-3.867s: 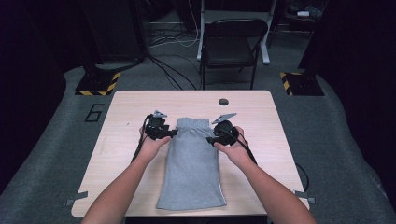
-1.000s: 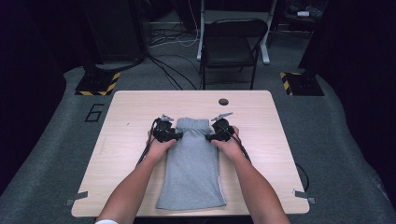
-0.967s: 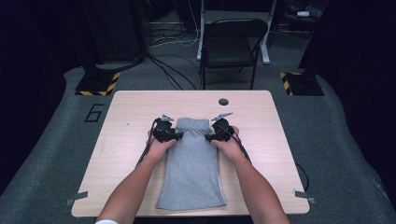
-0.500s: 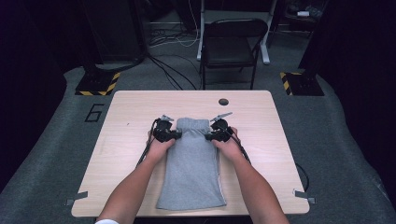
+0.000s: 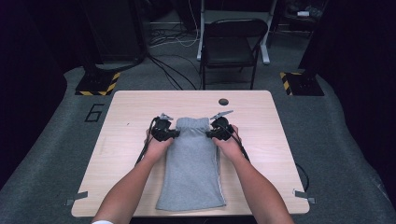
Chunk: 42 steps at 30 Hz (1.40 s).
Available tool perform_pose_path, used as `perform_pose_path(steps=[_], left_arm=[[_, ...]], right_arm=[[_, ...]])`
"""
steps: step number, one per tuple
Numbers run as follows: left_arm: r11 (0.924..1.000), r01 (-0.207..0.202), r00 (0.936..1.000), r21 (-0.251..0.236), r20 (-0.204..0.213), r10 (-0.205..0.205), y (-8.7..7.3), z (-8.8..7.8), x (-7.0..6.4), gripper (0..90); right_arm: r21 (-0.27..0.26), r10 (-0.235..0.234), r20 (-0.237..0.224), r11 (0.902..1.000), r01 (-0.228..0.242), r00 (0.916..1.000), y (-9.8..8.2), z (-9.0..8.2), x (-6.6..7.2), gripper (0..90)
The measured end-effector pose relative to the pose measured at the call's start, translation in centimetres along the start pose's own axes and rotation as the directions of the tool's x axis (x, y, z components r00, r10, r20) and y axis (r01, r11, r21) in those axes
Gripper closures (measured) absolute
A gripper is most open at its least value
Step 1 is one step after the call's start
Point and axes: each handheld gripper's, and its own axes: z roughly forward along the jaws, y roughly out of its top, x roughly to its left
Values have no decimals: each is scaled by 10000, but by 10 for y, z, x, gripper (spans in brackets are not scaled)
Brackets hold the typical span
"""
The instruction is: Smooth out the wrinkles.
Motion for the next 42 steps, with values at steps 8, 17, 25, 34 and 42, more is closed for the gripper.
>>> perform_pose_path(steps=[8,17,25,34,42], left_arm=[[9981,-50,9999,-614,124,57,9,-21,-2,823],[9930,-343,9993,-1129,120,358,31,-39,-7,822],[9882,-320,9987,-1499,357,377,37,-50,-4,823],[9925,-450,9964,-1141,661,528,26,-50,-11,823],[9920,-479,9931,-1164,1005,597,14,-57,-17,823]], right_arm=[[-732,-124,-63,9972,120,9999,7,-21,3,816],[-1208,-311,305,9921,346,9991,25,-41,6,816],[-1820,-700,399,9803,762,9967,33,-55,4,815],[-1756,-1161,230,9773,1184,9930,19,-55,8,813],[-1860,-1589,50,9699,1570,9873,3,-61,12,811]])
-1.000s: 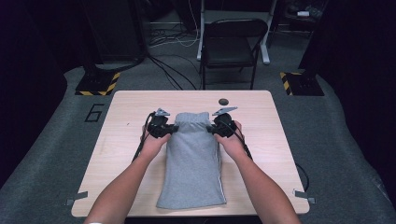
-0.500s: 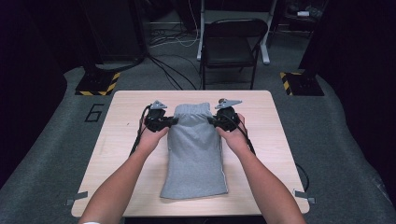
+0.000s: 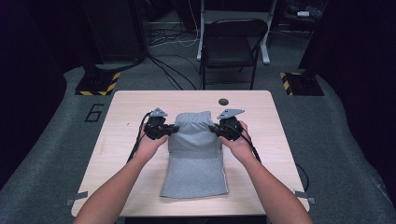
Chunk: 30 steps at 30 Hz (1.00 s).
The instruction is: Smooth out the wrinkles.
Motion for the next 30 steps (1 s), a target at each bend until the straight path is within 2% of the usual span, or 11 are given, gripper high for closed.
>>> perform_pose_path(steps=[1,8,11,14,19,20,23,24,28,29,30], left_arm=[[9999,129,9999,-14,44,-129,-1,-1,-1,824],[10000,-38,10000,7,68,38,-9,-12,-10,823],[9998,3,9996,-192,283,3,-15,-18,-18,823],[9999,-37,9988,-120,490,43,-25,-21,-24,823],[9996,-279,9978,71,611,275,-40,-22,-37,823],[9999,-119,9975,102,700,111,-44,-22,-39,823],[9995,-55,9969,298,790,31,-53,-19,-44,823],[9988,-278,9964,396,814,245,-56,-19,-44,823],[9971,-229,9959,726,888,164,-67,-14,-47,823],[9969,-54,9961,783,887,-16,-69,-12,-49,823],[9961,-199,9958,865,909,120,-70,-12,-49,823]], right_arm=[[-29,7,-17,10000,-7,10000,-1,-1,2,811],[-404,-138,-288,9991,126,9995,-6,-12,14,812],[-540,-197,-363,9984,177,9991,-11,-20,21,811],[-564,-257,-523,9981,228,9983,-20,-26,27,810],[-401,-489,-513,9981,469,9975,-36,-31,38,809],[-388,-479,-523,9982,459,9975,-39,-32,40,809],[-271,-502,-627,9985,486,9968,-49,-32,45,808],[-193,-445,-599,9989,434,9972,-52,-32,47,808],[32,-446,-743,9990,450,9962,-64,-30,53,804],[66,-458,-759,9989,464,9961,-66,-29,55,803],[159,-506,-784,9985,520,9956,-69,-28,56,801]])
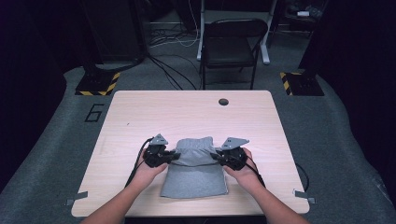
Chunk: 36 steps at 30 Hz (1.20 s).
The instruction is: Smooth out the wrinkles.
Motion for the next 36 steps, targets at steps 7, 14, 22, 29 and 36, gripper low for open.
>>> perform_pose_path(steps=[7,14,22,29,36], left_arm=[[9993,82,9999,375,90,-86,-10,8,-2,811],[9959,180,9991,889,359,-213,-20,13,-1,798],[9961,484,9973,741,520,-523,-25,14,0,799],[9949,687,9950,739,673,-737,-18,9,-3,643],[9981,338,9978,520,551,-367,-13,0,-7,506]], right_arm=[[255,398,-237,9989,-392,9989,-13,4,5,757],[431,705,-395,9967,-688,9967,-26,9,8,759],[251,1083,-526,9939,-1071,9927,-38,12,7,760],[190,1513,-731,9885,-1503,9858,-33,10,8,597],[206,1604,-772,9870,-1593,9840,-29,4,10,495]])
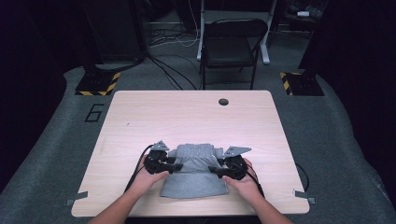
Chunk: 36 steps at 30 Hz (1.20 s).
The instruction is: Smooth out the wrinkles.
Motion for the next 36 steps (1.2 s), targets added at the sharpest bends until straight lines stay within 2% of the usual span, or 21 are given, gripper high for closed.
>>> perform_pose_path(steps=[1,3,4,8,9,11,13,16,18,20,22,25,26,29,31,36], left_arm=[[9999,122,9999,-69,-44,-122,0,-1,-1,494],[9998,60,10000,-163,-37,-60,2,-5,1,478],[9996,159,9999,-236,-56,-160,3,-6,1,472],[9979,374,9990,-533,-235,-387,8,-10,4,467],[9982,280,9990,-530,-330,-297,10,-11,6,468],[9971,383,9981,-660,-451,-413,15,-12,9,469],[9969,330,9977,-711,-561,-371,20,-14,13,468],[9966,401,9970,-725,-632,-447,25,-12,19,462],[9951,605,9952,-782,-720,-662,27,-9,21,457],[9963,515,9949,-692,-829,-572,32,-5,25,456],[9928,828,9925,-863,-831,-900,37,-2,26,457],[9921,954,9916,-819,-798,-1019,47,5,30,456],[9921,951,9917,-818,-793,-1016,50,7,31,456],[9926,916,9920,-794,-795,-979,59,14,33,456],[9917,1000,9910,-807,-812,-1065,65,18,33,454],[9940,907,9897,-615,-1057,-968,79,30,37,442]], right_arm=[[-40,54,57,10000,-54,10000,0,-1,0,484],[-59,48,69,10000,-48,10000,1,-3,0,465],[-66,-143,98,9999,144,9998,2,-4,-2,462],[-152,0,283,9999,4,9996,4,-6,-2,453],[-169,42,344,9999,-37,9994,5,-8,-2,454],[-320,19,439,9995,-5,9990,7,-10,-1,493],[-401,-62,632,9992,87,9980,9,-10,0,588],[-270,-303,815,9991,326,9962,10,-9,1,674],[-104,-286,821,9995,296,9962,9,-7,3,727],[74,-425,707,9991,421,9966,7,-5,3,782],[261,-441,533,9987,427,9976,5,-3,4,802],[394,-491,344,9981,477,9982,3,-2,3,809],[333,-288,341,9991,277,9990,2,-2,3,809],[368,-155,221,9992,147,9996,-1,-2,2,807],[331,-267,197,9991,260,9994,-2,-2,2,801],[268,-191,177,9995,186,9997,-3,-2,2,787]])
